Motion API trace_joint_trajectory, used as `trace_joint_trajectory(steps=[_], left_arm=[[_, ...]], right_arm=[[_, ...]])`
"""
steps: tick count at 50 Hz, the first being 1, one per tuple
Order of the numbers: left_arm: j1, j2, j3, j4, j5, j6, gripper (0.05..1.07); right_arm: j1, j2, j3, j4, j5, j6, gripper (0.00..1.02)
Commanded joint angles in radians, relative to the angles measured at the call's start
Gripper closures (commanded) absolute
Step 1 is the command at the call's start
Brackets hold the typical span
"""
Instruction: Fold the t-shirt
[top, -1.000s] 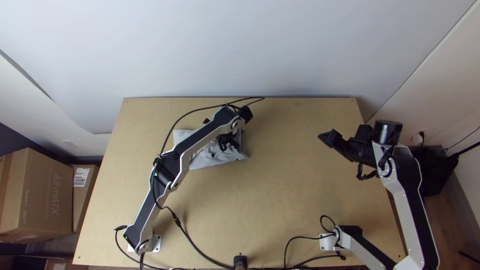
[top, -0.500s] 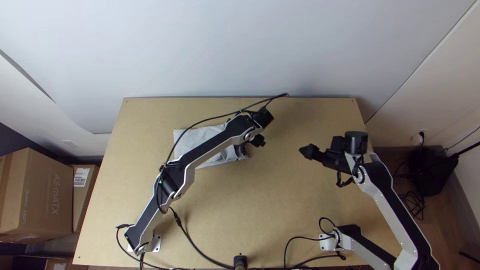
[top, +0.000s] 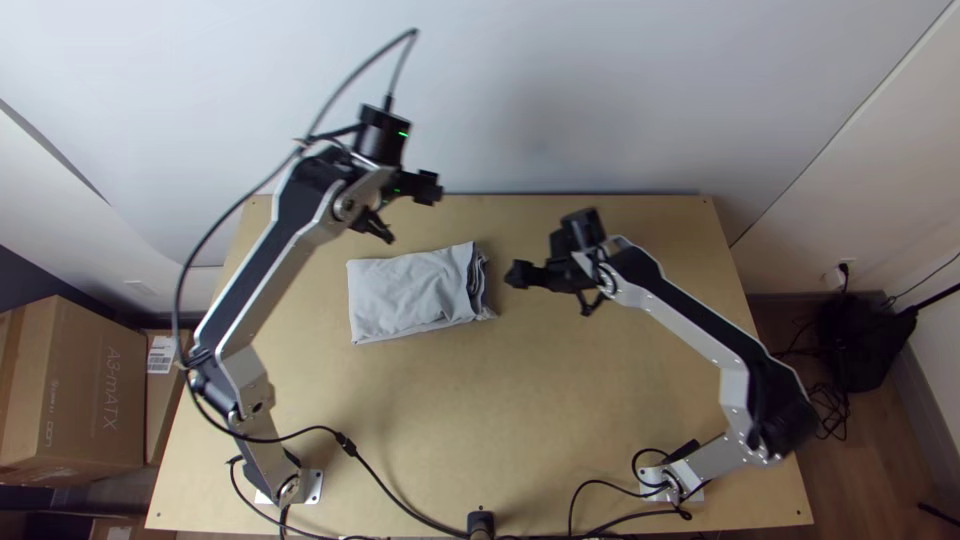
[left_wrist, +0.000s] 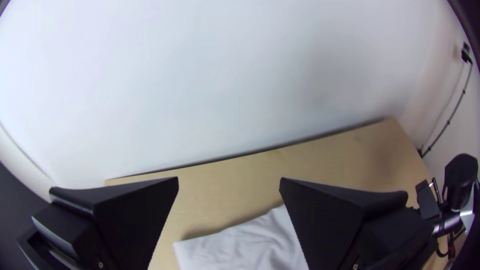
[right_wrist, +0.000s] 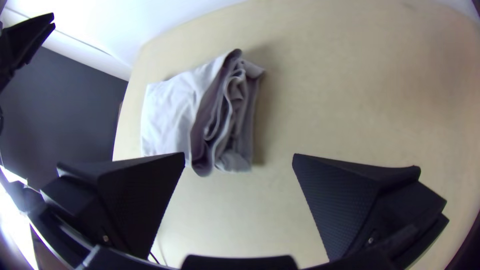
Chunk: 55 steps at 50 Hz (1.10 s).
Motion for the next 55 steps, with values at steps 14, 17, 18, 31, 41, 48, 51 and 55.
trace_joint_trajectory(steps=[14, 17, 18, 31, 41, 48, 51, 55], left_arm=[[0.179, -0.116, -0.088, -0.067, 0.006, 0.004, 0.1], [0.199, -0.122, -0.088, -0.073, 0.006, 0.01, 0.1], [0.208, -0.123, -0.088, -0.073, 0.006, 0.013, 0.1], [0.271, -0.139, -0.088, -0.078, 0.006, 0.03, 0.1], [0.282, -0.136, -0.09, -0.076, 0.006, 0.036, 0.1], [0.283, -0.131, -0.087, -0.07, 0.006, 0.046, 0.1], [0.283, -0.13, -0.084, -0.07, 0.006, 0.049, 0.1], [0.285, -0.128, -0.084, -0.069, 0.004, 0.055, 0.1]], right_arm=[[0.158, 0.412, 0.425, -0.062, 0.177, -0.03, 0.03], [0.165, 0.464, 0.471, -0.062, 0.184, -0.036, 0.03], [0.165, 0.479, 0.486, -0.062, 0.184, -0.034, 0.03], [0.12, 0.559, 0.551, -0.074, 0.201, -0.014, 0.03], [0.071, 0.545, 0.528, -0.119, 0.157, 0.004, 0.03], [0.046, 0.557, 0.509, -0.165, 0.01, 0.016, 0.03], [0.037, 0.562, 0.5, -0.168, -0.041, 0.018, 0.03], [0.023, 0.577, 0.499, -0.168, -0.096, 0.041, 0.03]])
